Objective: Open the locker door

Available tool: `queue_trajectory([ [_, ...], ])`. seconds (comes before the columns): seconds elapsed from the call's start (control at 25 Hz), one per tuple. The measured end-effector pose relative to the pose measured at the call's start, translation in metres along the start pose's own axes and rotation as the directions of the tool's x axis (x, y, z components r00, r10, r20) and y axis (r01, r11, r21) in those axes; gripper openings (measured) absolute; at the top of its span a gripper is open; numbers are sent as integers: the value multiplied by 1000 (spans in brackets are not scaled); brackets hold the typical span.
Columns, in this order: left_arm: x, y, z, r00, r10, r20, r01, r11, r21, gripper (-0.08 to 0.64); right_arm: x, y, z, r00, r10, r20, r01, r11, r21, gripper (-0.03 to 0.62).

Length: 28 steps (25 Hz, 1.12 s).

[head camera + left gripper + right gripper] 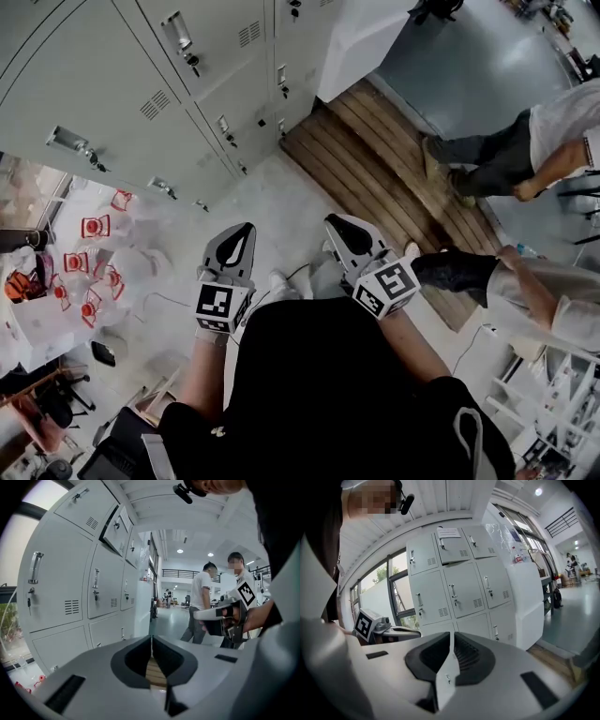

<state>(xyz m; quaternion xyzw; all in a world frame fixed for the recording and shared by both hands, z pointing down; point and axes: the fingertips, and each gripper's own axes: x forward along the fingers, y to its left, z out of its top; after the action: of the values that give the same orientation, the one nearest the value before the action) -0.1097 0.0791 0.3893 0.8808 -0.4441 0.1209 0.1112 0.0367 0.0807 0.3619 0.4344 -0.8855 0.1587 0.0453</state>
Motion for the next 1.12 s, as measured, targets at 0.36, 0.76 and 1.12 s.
queue_trajectory([
  [0.36,84,7,28,998,58,-13,-58,998,4,26,42,-77,33,996,74,40,-75,997,4,44],
  [0.76,143,11,45,977,210,-33,-211,977,-34,28,68,-149,49,981,192,12,-193,981,30,44],
  [1.12,125,43,34,951,306,-50,-310,946,-98,28,105,-134,48,957,289,-40,-288,957,14,44],
])
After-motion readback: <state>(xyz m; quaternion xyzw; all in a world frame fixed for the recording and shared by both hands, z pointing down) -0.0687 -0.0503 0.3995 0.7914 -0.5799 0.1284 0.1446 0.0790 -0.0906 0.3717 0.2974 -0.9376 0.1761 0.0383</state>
